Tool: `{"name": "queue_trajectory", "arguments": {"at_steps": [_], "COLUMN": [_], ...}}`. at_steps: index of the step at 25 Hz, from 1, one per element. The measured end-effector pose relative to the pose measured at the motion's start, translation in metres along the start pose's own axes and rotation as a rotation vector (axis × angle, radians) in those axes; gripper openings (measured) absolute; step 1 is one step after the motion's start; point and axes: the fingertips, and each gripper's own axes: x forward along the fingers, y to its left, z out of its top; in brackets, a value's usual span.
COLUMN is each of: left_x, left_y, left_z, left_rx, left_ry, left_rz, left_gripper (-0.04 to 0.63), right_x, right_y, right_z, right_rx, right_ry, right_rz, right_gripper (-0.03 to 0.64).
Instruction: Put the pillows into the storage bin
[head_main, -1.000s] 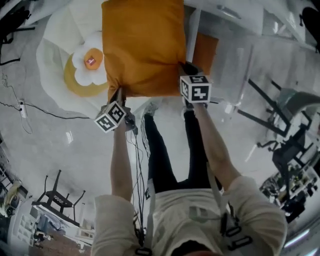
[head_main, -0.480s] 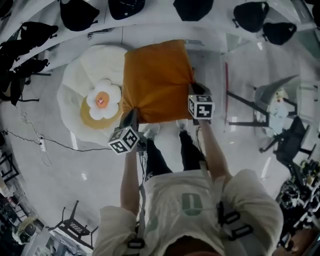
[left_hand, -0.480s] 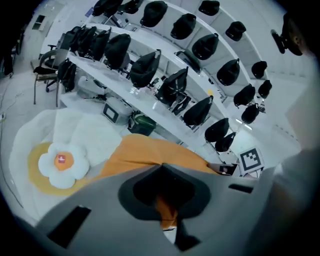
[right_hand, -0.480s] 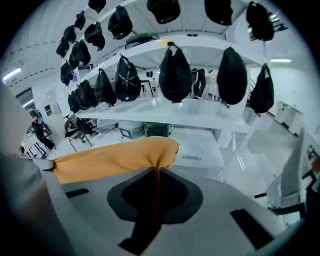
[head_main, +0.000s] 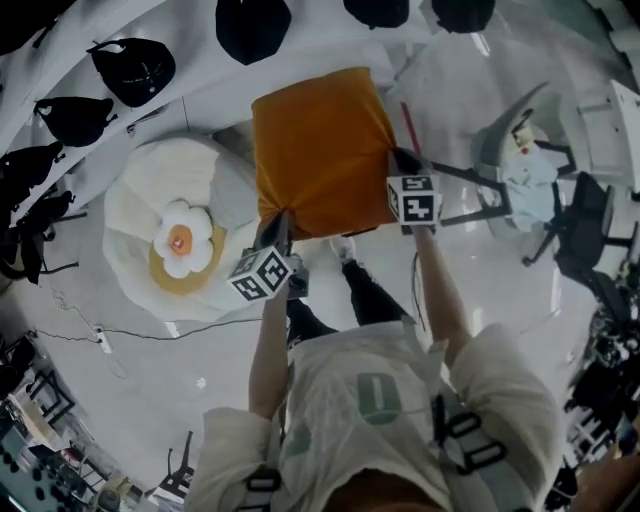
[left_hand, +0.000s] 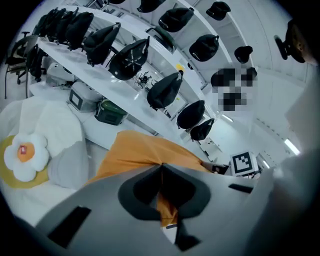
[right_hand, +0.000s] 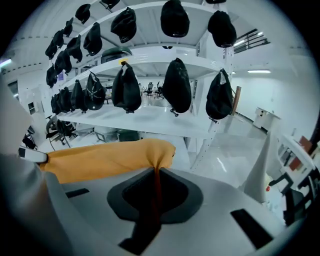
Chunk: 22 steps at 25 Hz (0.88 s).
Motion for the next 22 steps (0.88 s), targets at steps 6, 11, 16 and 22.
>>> {"name": "queue_trajectory", "arguments": {"at_steps": [6,11,16,22], "left_x": [0.041,0.062,0.093,0.098], "left_y": [-0.035,-0.041,-0.009,-0.018], "left_z": [-0.014,-0.025,-0.068,-0.062], "left_rx": [-0.001,0.013,0.188,0.165], "left_ry": [0.031,0.066,0.27,0.235], "left_rz": [-0.02,-0.018,0.177,0.147], "left_gripper": [0.009,0.01,0.233,0.233], "right_x": [0.007,0.029,0.068,0.058], "right_y": [-0.048,-0.07,-0.091,-0.082], "right_z": [-0.004,-0.016,-0.047,-0.055], "right_rx": [0.022,0.007,-0.015,-0.015], "right_ry": [0.012,0.013,0.182,0.16], "right_rz": [0.003,0.023,-0.09,-0.088], "right_gripper": [0.032,0.033,0.313,0.313]}}
